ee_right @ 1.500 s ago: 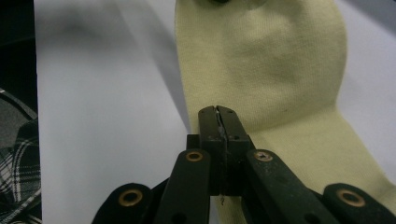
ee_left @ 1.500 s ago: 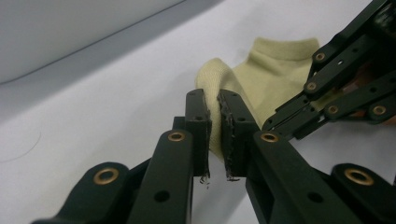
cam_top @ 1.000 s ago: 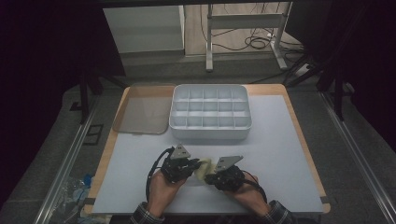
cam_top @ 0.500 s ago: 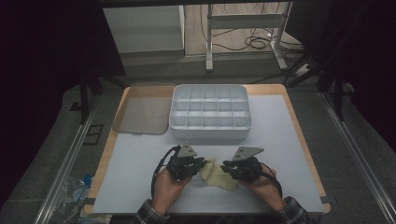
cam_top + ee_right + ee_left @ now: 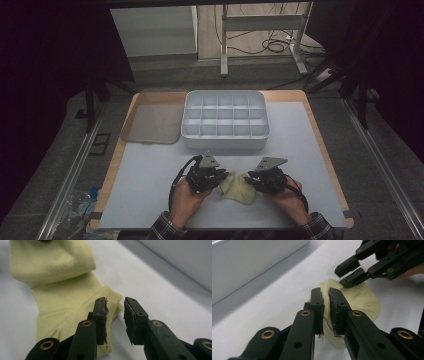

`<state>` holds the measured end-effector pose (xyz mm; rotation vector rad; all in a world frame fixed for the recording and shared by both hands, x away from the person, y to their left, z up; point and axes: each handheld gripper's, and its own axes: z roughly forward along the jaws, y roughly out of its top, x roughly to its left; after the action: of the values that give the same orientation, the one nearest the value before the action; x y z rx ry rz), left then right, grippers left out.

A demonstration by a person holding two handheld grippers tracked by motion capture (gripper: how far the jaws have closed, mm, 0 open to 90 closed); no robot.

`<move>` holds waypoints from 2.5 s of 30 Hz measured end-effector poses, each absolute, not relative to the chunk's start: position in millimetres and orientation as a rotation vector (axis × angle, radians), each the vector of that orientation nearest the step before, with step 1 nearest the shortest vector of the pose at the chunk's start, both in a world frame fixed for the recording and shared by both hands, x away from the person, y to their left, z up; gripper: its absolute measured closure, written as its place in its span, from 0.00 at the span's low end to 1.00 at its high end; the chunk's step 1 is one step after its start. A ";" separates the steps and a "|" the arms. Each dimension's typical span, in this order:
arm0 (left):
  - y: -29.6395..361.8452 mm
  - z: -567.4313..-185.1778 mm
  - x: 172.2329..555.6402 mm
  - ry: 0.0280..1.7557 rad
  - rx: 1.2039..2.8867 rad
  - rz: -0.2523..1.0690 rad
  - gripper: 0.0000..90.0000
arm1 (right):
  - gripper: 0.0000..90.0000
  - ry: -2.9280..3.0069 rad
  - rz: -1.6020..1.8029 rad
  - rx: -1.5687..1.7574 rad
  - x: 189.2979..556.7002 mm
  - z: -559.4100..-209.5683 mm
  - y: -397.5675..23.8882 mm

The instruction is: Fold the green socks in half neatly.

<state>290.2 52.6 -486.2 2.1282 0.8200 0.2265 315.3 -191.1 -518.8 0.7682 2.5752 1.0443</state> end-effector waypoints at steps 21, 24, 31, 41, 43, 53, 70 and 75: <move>17.7 -497.9 293.1 0.775 2.140 0.150 0.89 | 0.73 2.488 1.129 0.861 318.3 -508.4 -218.6; 12.4 -498.9 292.9 0.761 2.146 0.134 0.88 | 0.72 2.487 1.127 0.863 318.0 -507.9 -219.3; 4.8 -501.4 292.6 0.734 2.142 0.069 0.83 | 0.71 2.491 1.111 0.865 318.9 -509.5 -220.1; 18.0 -488.6 297.3 0.755 2.089 0.141 0.58 | 0.70 2.465 1.115 0.883 320.0 -506.1 -226.5; 22.1 -488.7 298.7 0.768 2.090 0.161 0.55 | 0.70 2.466 1.113 0.885 320.1 -506.6 -226.8; 22.8 -514.1 300.1 0.840 2.138 0.216 0.24 | 0.68 2.469 1.108 0.888 320.1 -507.8 -226.6; 2.7 -539.5 305.4 0.897 2.185 0.320 0.01 | 0.68 2.463 1.109 0.896 319.3 -507.3 -230.0; 1.2 -540.6 307.2 0.896 2.183 0.323 0.01 | 0.68 2.462 1.111 0.898 319.1 -507.2 -230.7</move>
<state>307.2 1.2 -540.6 2.1832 0.8960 0.3235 319.1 -230.7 -507.2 0.8980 2.4616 1.1106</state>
